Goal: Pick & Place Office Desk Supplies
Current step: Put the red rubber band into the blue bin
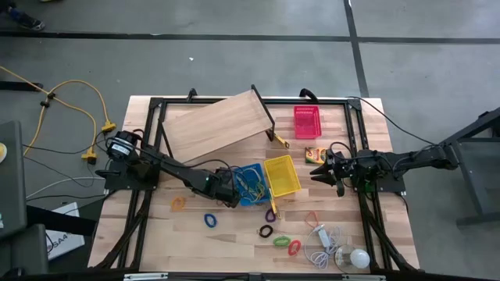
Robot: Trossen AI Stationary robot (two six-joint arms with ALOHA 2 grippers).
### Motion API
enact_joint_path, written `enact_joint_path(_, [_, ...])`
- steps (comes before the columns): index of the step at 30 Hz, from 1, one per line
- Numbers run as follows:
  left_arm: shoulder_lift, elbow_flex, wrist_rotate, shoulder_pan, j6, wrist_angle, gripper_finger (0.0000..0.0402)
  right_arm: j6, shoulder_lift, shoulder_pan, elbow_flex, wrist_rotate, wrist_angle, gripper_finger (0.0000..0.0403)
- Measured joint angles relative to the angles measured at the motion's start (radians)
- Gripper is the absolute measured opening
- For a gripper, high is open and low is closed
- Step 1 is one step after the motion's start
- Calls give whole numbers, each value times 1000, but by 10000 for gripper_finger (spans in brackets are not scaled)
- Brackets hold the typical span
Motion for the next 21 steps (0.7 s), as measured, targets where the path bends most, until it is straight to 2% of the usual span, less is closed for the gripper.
enact_joint_path(5, [-12,-2,-53,-20,2,3,1,0,0,0,0,0,0,89])
enact_joint_path(21, [-85,-1,-326,-129,-51,-34,0,0,0,0,0,0,-1,89])
